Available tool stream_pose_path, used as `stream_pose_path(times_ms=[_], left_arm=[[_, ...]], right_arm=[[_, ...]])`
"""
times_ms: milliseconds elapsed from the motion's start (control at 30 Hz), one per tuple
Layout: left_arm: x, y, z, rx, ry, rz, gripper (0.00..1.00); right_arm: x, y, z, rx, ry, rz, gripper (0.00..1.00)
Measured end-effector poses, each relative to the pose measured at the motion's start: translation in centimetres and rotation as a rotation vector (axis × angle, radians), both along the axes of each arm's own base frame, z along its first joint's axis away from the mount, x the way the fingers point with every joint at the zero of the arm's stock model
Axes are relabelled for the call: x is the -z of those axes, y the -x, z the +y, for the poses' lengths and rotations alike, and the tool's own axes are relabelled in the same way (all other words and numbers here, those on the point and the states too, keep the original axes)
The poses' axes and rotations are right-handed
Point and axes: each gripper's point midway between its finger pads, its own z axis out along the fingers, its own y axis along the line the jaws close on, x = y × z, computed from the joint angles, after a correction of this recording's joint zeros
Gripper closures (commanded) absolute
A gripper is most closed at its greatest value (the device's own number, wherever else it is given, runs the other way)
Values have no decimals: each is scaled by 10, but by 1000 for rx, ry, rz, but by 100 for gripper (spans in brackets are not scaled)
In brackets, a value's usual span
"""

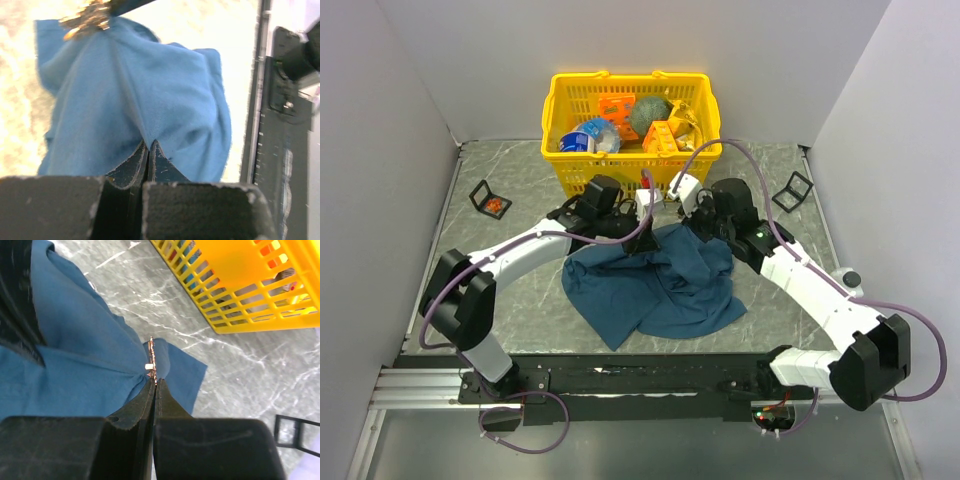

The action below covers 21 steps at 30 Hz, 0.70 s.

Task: Remove the brooch from the garment
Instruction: Remove the brooch from the clothes.

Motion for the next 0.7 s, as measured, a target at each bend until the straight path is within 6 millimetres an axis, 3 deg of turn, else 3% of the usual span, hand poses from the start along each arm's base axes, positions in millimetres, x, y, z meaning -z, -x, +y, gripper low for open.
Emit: stream_pose_path(times_ms=[700], left_arm=[[-13, -34, 21, -186, -48, -107, 99]], right_arm=[[15, 7, -14, -37, 177, -6, 100]])
